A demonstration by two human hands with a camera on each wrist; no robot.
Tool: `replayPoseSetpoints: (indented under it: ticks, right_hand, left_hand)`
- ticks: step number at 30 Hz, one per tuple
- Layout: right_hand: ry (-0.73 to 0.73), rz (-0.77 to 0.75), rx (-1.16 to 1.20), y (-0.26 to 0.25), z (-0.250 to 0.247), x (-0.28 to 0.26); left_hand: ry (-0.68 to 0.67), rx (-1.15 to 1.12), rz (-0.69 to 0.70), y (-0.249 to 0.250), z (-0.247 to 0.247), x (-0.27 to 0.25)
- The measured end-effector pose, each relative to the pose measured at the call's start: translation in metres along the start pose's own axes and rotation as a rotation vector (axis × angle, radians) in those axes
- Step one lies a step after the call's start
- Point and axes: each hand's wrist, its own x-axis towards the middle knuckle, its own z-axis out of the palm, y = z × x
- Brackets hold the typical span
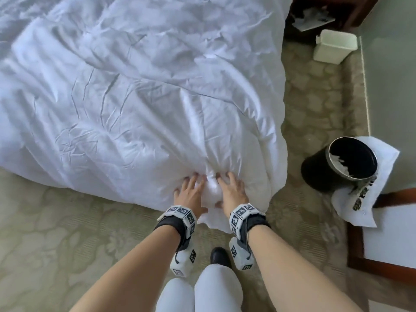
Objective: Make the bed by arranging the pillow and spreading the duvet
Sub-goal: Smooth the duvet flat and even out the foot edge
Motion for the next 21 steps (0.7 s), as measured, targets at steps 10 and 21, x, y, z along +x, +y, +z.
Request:
replayPoseSetpoints:
  ticks: [10, 21]
  right_hand:
    - [-0.123, -0.082, 0.116, 0.007, -0.065, -0.034]
    - [-0.392, -0.229, -0.022, -0.109, -0.163, -0.156]
  left_hand:
    - [-0.073, 0.177, 0.067, 0.033, -0.07, -0.012]
    - [-0.348, 0.231, 0.059, -0.02, -0.197, -0.177]
